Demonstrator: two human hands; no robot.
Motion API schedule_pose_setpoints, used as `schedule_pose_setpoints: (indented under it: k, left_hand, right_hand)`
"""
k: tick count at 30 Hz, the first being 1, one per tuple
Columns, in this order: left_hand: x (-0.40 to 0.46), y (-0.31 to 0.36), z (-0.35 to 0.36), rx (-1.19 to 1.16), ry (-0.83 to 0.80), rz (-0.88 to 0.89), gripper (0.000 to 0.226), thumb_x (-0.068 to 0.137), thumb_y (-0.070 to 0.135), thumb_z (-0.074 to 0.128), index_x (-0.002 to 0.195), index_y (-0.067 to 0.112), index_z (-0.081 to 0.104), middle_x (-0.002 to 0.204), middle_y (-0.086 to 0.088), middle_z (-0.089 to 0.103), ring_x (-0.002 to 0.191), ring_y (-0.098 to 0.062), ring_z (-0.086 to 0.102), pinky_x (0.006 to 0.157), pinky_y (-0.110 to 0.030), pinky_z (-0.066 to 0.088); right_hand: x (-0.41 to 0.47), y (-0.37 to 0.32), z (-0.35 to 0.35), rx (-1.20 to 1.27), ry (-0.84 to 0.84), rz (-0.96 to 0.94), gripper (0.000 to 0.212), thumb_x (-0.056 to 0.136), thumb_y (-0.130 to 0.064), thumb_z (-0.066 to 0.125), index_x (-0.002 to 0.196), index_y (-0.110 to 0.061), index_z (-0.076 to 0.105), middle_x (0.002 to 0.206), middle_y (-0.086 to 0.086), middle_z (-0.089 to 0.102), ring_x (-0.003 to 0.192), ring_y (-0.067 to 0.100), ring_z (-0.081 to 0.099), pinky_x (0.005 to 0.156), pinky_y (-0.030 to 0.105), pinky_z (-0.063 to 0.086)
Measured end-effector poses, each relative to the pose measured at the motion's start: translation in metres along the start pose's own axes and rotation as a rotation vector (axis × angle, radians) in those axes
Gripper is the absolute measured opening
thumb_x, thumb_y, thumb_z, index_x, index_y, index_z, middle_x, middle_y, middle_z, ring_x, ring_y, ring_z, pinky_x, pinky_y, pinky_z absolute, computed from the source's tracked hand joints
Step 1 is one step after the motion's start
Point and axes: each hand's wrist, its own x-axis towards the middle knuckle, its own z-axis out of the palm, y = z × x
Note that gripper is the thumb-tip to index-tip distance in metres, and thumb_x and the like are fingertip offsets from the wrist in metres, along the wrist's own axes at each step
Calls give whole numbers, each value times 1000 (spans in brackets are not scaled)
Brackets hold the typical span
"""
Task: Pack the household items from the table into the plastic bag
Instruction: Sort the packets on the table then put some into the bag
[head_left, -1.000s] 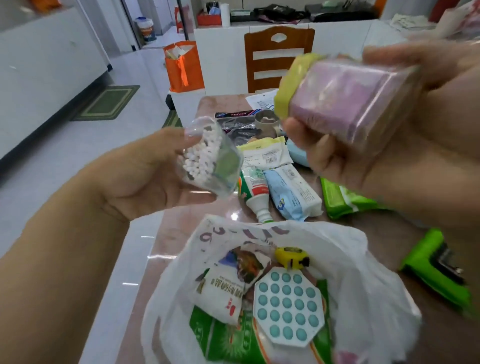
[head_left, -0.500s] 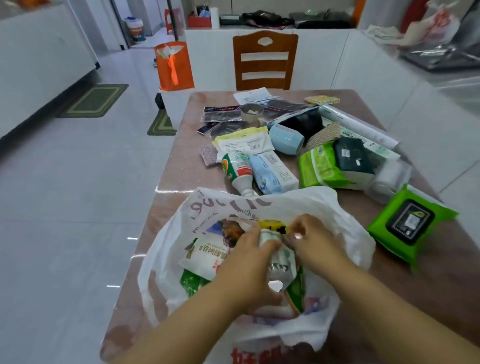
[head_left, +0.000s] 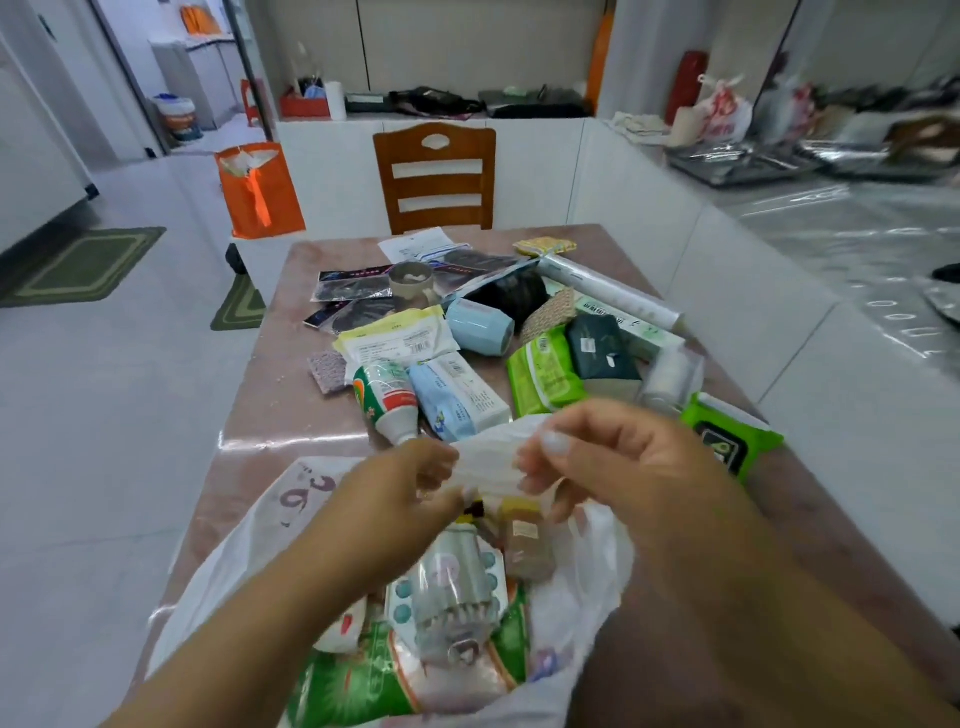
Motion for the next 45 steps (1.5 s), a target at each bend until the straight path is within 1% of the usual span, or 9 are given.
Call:
schedule_pose_setpoints:
  k: [5,10,15,20,27,33,36,39,45]
  left_hand:
    - [47,10,-42,-336,125,-205,7,92,30,63,98,26,65,96,2,71,86,-18,69,78,-39,60]
    - [116,-11,-63,-484,240,-353,6,92,15,62,95,9,64,93,-13,67,92,-27,68,87,-42,57]
    - [172,-27,-73,-539,220,-440,15,98,10,52,106,-1,58,90,-16,61,89,-30,63,71,-35,56]
    - [227,-47,-75,-548,258,-493,17,98,8,49,83,6,56,86,-16,61,85,-30,62,90,-45,54]
    - [291,-64,-68,-662,287,-452,10,97,9,53,89,8,58,94,-20,67,85,-30,69,75,-37,59]
    - [320,-71,-57,-836,280,-463,9,95,6,55,91,2,61,93,-23,68,83,-34,69,82,-43,58]
    - [329,-59,-54,-964,218,-537,11,97,5,51,93,-2,59,91,-24,65,79,-33,67,77,-41,58]
    - [334,-46,-49,-1133,35,-608,33,98,21,53,112,-8,54,98,-28,64,82,-33,67,71,-38,59]
    - [334,-24,-40,-1548,-194,-580,83,92,54,52,135,-14,34,126,-40,53,100,-45,65,75,-46,61]
  right_hand:
    - [80,16,-47,153,287,116,23,92,-7,53,72,-9,62,58,4,62,53,14,54,45,18,43]
    - [182,70,-57,-37,217,373,15,92,-15,56,78,-9,59,70,10,61,57,20,54,49,25,40]
    - [263,99,-29,-226,102,498,16,91,-17,54,101,-5,58,73,10,66,62,22,60,53,28,48]
    - [346,109,-15,-373,74,431,19,89,-17,54,70,-16,51,80,10,59,73,24,56,71,36,50]
    - [442,120,-33,-333,155,461,39,98,-33,46,130,-12,54,128,15,55,117,34,53,101,43,45]
    - [472,142,-35,-415,516,547,45,88,-42,64,111,-5,66,106,11,69,97,30,65,57,24,43]
    - [461,134,-45,-89,730,350,9,79,-22,74,79,-18,66,79,3,68,81,26,65,63,26,45]
    - [446,107,-55,280,751,247,28,75,0,68,66,-19,50,70,3,58,71,23,56,61,30,49]
    - [393,26,-82,779,180,151,30,83,13,37,62,-4,49,66,11,56,68,29,61,65,36,60]
